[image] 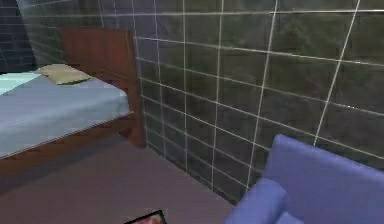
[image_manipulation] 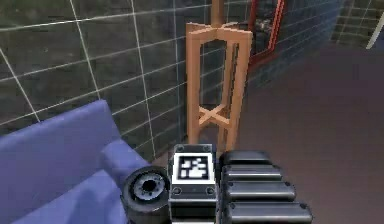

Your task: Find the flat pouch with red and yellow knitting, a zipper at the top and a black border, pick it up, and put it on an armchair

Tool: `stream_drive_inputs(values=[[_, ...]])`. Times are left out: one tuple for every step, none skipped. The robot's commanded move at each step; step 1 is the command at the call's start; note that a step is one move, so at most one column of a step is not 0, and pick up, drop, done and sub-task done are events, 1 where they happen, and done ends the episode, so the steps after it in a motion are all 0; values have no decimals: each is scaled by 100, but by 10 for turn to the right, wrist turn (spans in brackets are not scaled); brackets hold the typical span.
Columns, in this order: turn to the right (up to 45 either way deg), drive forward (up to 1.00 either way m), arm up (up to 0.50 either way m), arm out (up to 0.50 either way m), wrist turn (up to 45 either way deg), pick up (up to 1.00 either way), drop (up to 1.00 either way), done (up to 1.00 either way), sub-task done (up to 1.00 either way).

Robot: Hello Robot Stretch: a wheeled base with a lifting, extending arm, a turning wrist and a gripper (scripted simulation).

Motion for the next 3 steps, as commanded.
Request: stream_drive_inputs(values=[[-450,0,0,0,0,0,0,0,0],[-450,0,0,0,0,0,0,0,0],[-330,0,0,0,0,0,0,0,0]])
